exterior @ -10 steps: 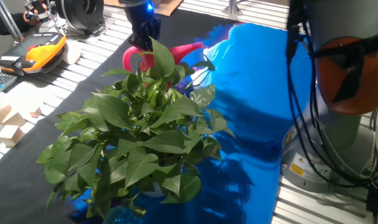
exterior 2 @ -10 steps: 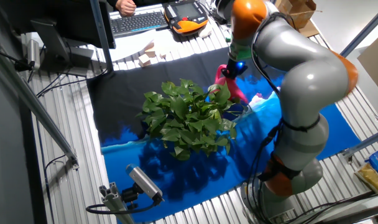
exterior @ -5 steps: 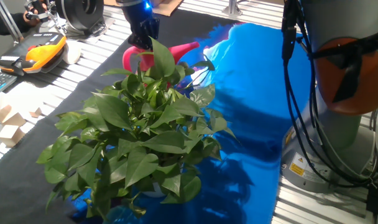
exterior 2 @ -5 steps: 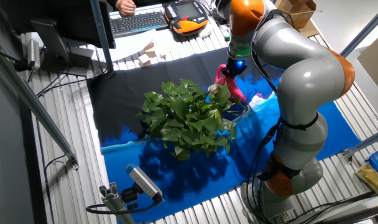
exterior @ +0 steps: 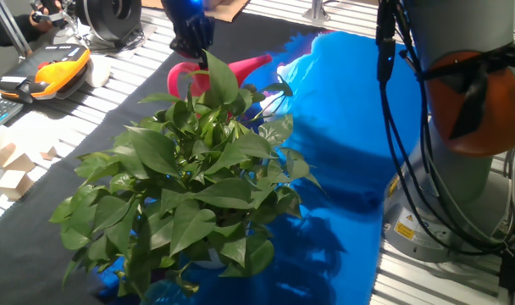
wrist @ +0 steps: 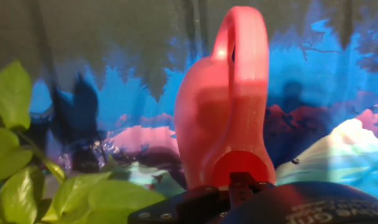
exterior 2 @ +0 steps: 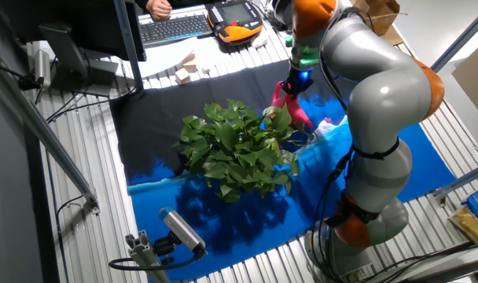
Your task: Water the plant
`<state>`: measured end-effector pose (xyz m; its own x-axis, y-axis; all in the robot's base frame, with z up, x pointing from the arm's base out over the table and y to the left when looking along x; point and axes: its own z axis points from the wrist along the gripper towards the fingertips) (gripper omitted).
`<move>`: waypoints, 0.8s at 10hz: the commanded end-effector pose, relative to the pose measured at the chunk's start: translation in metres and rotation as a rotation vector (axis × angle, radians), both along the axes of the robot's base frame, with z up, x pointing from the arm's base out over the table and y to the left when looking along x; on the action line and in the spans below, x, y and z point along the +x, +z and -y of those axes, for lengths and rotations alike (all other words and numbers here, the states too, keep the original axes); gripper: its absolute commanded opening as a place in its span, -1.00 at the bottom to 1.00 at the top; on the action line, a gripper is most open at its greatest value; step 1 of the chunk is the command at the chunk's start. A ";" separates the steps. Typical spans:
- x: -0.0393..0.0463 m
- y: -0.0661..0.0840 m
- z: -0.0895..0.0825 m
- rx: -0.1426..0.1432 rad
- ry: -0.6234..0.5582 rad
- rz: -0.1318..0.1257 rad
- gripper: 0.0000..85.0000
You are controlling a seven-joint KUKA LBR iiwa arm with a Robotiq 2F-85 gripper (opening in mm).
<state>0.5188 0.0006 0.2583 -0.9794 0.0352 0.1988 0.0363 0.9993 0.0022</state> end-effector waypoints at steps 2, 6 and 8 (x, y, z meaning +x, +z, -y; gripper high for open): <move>0.0008 0.009 0.001 0.008 -0.010 0.000 -1.00; 0.0010 0.036 0.001 0.029 -0.057 -0.008 -1.00; 0.0009 0.042 0.002 0.058 -0.109 0.008 -1.00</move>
<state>0.5196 -0.0012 0.3008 -0.9715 0.1323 0.1969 0.1472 0.9871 0.0630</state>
